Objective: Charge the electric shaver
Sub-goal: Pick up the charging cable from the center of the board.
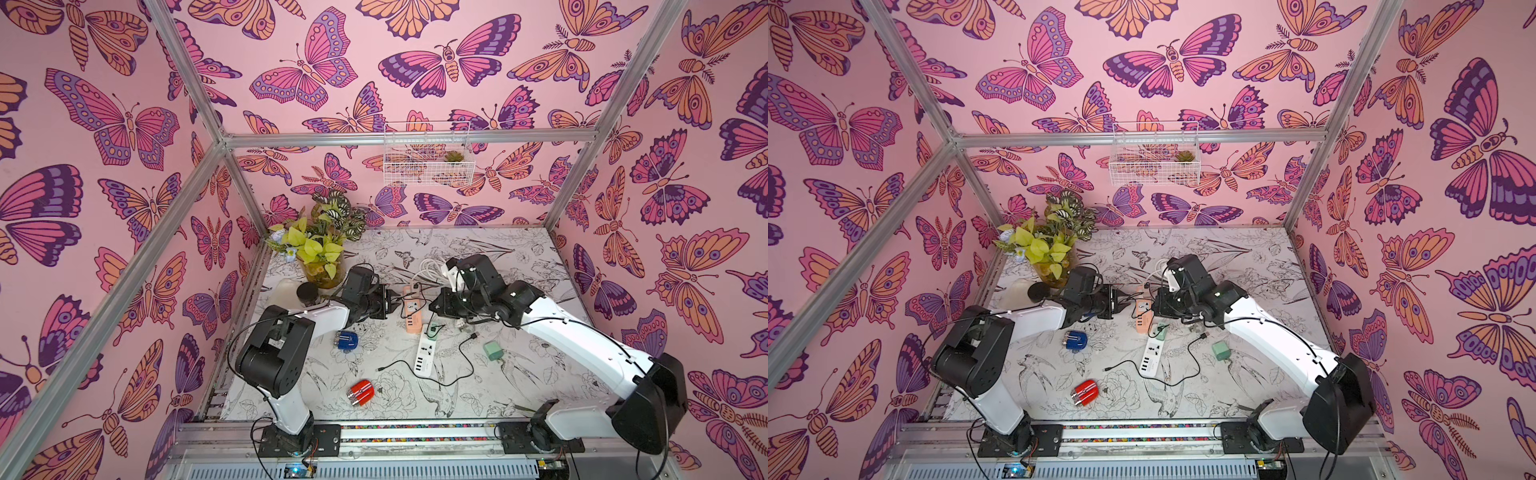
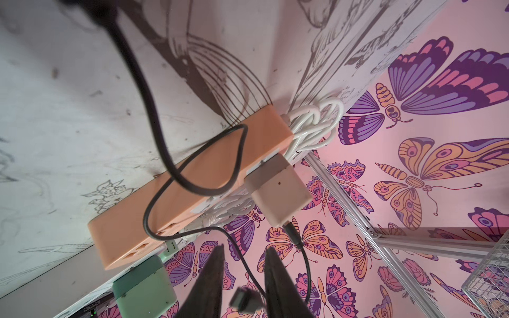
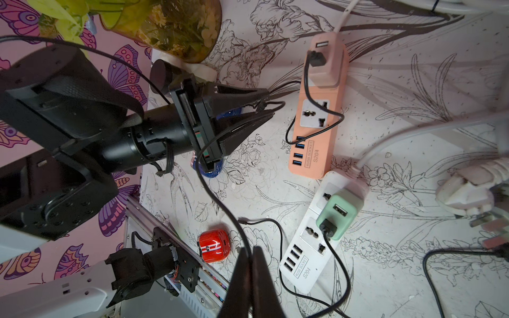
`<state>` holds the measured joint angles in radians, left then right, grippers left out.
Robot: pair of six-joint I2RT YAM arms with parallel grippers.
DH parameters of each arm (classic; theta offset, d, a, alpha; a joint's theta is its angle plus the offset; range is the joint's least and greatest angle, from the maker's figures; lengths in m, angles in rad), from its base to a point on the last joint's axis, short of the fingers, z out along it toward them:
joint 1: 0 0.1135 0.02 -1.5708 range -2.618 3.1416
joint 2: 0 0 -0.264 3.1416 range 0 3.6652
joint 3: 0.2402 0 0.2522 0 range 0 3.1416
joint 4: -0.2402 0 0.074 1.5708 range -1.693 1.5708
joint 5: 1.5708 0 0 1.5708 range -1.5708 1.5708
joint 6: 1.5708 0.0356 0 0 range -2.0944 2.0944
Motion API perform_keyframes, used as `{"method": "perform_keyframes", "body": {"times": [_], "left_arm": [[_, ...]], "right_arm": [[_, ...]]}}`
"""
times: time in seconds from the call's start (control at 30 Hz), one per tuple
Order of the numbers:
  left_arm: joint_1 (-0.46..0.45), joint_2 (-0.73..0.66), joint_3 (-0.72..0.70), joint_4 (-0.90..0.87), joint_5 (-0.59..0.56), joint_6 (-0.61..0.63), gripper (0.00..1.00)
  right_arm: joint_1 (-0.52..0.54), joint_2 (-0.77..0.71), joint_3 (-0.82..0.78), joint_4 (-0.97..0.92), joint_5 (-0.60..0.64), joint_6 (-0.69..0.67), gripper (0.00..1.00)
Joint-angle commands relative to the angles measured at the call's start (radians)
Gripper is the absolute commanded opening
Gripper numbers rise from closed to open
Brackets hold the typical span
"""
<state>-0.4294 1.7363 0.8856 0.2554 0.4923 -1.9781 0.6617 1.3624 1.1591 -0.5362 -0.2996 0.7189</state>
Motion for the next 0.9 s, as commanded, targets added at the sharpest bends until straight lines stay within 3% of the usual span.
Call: {"method": "perform_keyframes", "body": {"times": [0.0,0.13,0.3,0.37,0.57,0.63,0.73,0.87], "left_arm": [[0.008,0.027,-0.018,0.042,-0.021,0.002,0.21],[0.008,0.03,-0.023,0.083,-0.029,-0.008,0.17],[0.008,0.012,-0.034,0.122,-0.044,-0.005,0.02],[0.013,-0.009,-0.035,0.133,-0.056,0.022,0.0],[0.045,-0.083,-0.025,0.23,-0.007,0.177,0.0],[0.057,-0.114,-0.032,0.283,0.014,0.231,0.0],[0.076,-0.165,-0.039,0.356,0.05,0.303,0.0],[0.092,-0.201,-0.009,0.431,0.153,0.373,0.0]], "right_arm": [[-0.003,-0.018,-0.02,0.008,-0.028,0.011,0.0],[-0.004,-0.033,-0.043,0.017,-0.048,0.014,0.0],[-0.004,-0.044,-0.054,0.001,-0.046,0.016,0.0],[-0.011,-0.055,-0.05,-0.011,-0.043,0.021,0.01],[-0.095,-0.12,-0.034,0.055,-0.161,0.096,0.45],[-0.139,-0.132,-0.016,0.109,-0.234,0.15,0.55],[-0.196,-0.116,0.016,0.194,-0.312,0.24,0.62],[-0.225,-0.006,0.063,0.318,-0.411,0.346,0.63]]}}
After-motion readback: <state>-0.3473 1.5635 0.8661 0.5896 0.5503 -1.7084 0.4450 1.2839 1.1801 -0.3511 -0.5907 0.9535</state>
